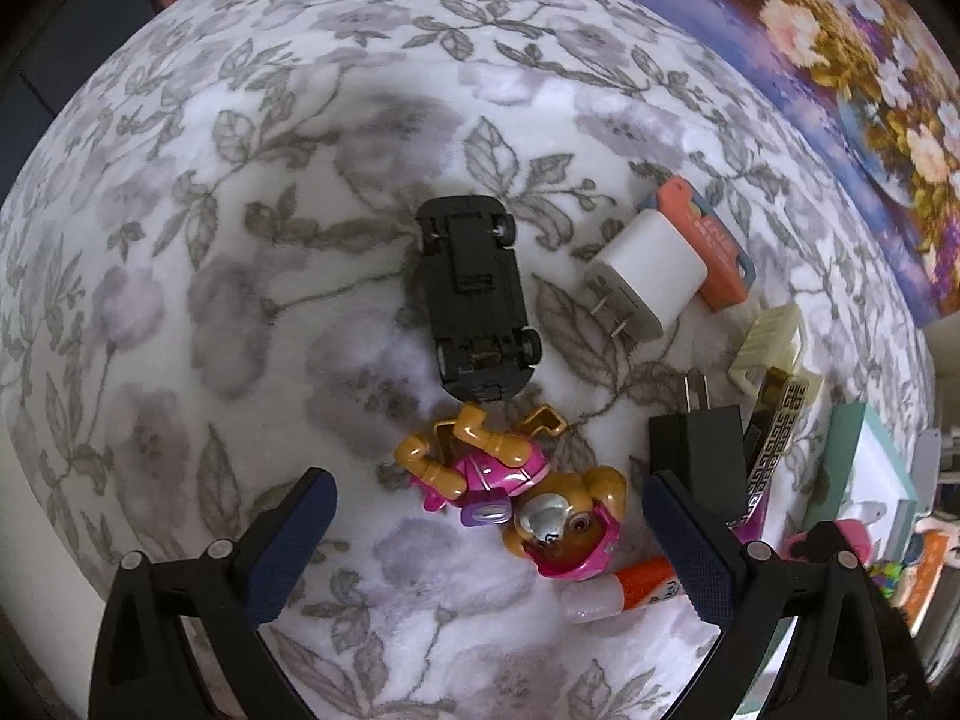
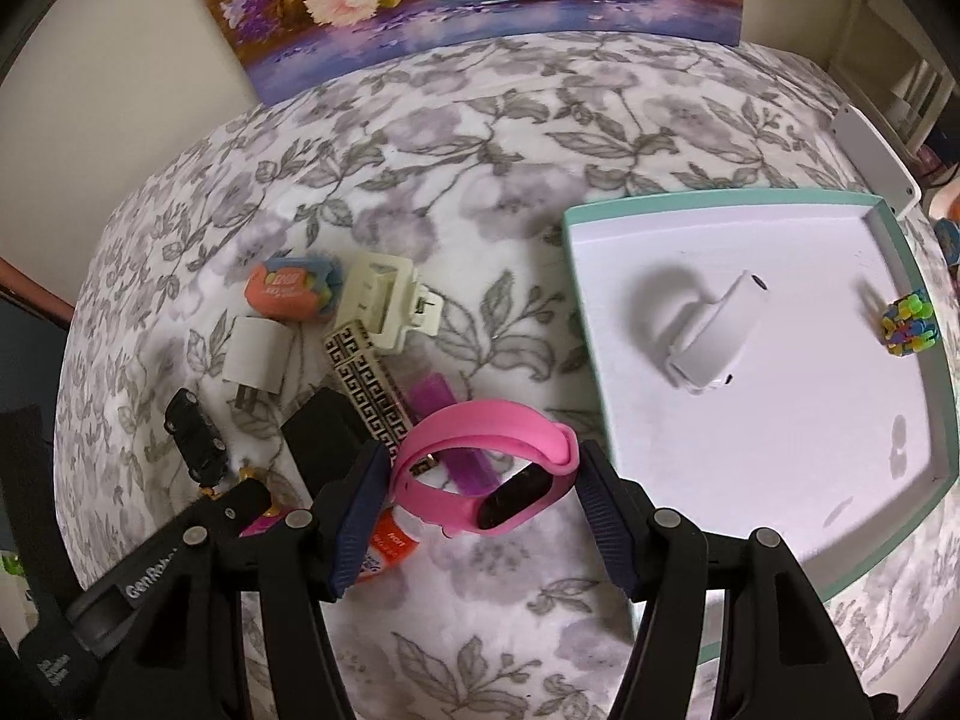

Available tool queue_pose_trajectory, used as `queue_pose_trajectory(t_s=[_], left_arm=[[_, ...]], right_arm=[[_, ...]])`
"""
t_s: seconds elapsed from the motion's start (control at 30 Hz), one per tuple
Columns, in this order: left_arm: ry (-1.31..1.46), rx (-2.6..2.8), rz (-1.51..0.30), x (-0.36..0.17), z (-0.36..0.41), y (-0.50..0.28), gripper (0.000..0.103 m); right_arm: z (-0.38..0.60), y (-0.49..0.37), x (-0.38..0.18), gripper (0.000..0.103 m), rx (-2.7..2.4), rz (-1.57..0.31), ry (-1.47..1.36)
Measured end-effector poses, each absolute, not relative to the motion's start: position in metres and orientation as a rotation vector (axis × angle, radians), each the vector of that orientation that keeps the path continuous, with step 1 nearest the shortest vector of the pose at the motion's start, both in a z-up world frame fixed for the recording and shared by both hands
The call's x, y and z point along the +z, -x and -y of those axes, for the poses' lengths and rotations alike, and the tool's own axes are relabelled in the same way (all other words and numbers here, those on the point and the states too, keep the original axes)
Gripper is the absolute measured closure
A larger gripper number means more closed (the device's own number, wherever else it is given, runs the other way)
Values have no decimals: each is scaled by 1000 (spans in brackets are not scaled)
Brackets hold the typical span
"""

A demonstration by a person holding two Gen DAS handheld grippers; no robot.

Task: Organize rigid objects
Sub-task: 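Grasp the pink band watch with the right tool while the left tool grasps the pink toy figure, then carry both items to the tray and open both tools to release them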

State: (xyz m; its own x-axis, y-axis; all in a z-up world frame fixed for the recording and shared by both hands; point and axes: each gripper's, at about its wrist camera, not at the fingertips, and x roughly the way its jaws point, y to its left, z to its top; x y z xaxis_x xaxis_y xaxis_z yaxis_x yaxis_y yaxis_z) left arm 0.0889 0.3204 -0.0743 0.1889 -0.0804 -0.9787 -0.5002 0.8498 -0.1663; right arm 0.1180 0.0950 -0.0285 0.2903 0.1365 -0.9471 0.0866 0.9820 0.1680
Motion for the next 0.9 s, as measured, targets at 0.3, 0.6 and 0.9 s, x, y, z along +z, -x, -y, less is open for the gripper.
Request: queue_pose_trajectory(t_s=[0.3,0.6,0.9], left_arm=[[426,319,-1391,-85,-301,-97,8],[385,314,-1387,-87,-275,-105,23],[357,317,-1257,-41,-260,-107,23]], right_arm=[[-82,-118,-26,38,20,-1283,-215],[-66,-118,-20,38,10,-1274,-249],[-37,-119,-9,38,-2,-1248,-323]])
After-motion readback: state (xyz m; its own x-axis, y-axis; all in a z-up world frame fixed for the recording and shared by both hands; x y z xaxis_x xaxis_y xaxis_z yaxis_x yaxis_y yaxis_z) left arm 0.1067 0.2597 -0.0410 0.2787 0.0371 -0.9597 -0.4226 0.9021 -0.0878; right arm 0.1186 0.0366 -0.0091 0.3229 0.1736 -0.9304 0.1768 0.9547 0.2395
